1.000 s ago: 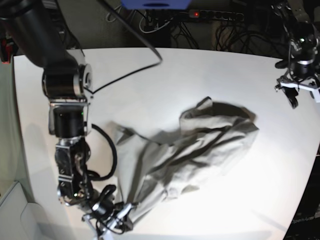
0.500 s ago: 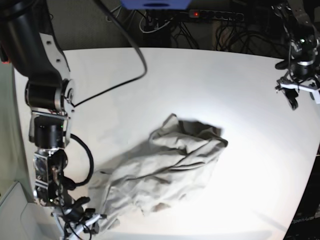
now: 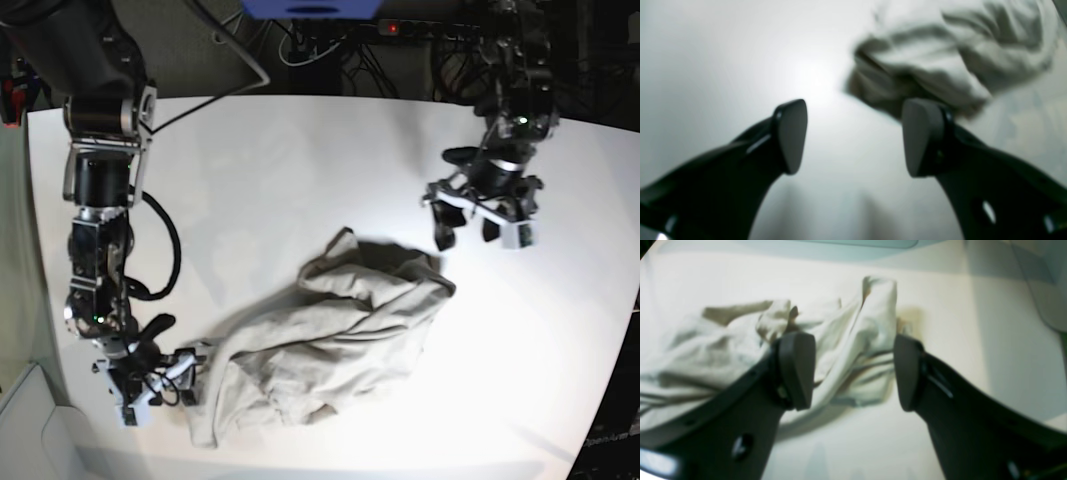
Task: Layout the t-shirt on the table in an organized manner, then fold the t-shirt properly
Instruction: 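Grasp the t-shirt edge with the left gripper and pull it toward the left arm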
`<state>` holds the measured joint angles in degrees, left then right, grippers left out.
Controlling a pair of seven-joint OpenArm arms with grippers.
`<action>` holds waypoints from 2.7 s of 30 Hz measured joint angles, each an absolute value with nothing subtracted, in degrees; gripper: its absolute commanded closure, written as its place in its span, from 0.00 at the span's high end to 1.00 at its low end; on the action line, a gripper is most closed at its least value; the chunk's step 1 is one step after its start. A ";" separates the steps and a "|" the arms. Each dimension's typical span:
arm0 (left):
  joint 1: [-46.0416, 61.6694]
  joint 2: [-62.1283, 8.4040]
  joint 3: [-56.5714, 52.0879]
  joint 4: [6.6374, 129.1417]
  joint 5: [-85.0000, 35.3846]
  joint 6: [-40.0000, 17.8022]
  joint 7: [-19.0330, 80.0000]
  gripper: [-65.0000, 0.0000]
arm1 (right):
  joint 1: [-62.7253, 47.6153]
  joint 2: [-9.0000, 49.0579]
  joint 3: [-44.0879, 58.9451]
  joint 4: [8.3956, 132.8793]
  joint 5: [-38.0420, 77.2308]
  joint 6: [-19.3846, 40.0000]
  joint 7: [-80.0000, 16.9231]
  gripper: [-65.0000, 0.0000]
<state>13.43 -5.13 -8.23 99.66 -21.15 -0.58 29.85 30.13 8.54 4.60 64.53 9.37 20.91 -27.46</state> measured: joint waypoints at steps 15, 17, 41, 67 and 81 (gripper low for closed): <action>0.97 0.69 3.53 79.99 -20.86 -0.43 28.95 0.66 | 24.97 8.67 4.54 71.66 9.56 20.93 -32.47 0.59; -0.54 0.71 5.10 77.69 -20.86 -0.40 29.12 0.66 | 25.06 8.56 4.47 72.18 9.67 20.91 -32.10 0.59; 0.32 -1.78 6.00 74.50 -21.96 -0.43 24.82 0.01 | 24.51 8.75 4.45 72.25 9.54 20.91 -32.42 0.59; 28.86 -12.01 -26.63 109.67 -20.97 -0.19 34.59 0.00 | 15.86 7.44 -2.87 78.65 9.74 21.61 -38.85 0.59; 26.02 -12.21 -27.22 109.60 -20.88 -0.21 37.52 0.00 | 8.47 7.49 -3.03 86.78 9.63 24.82 -39.27 0.59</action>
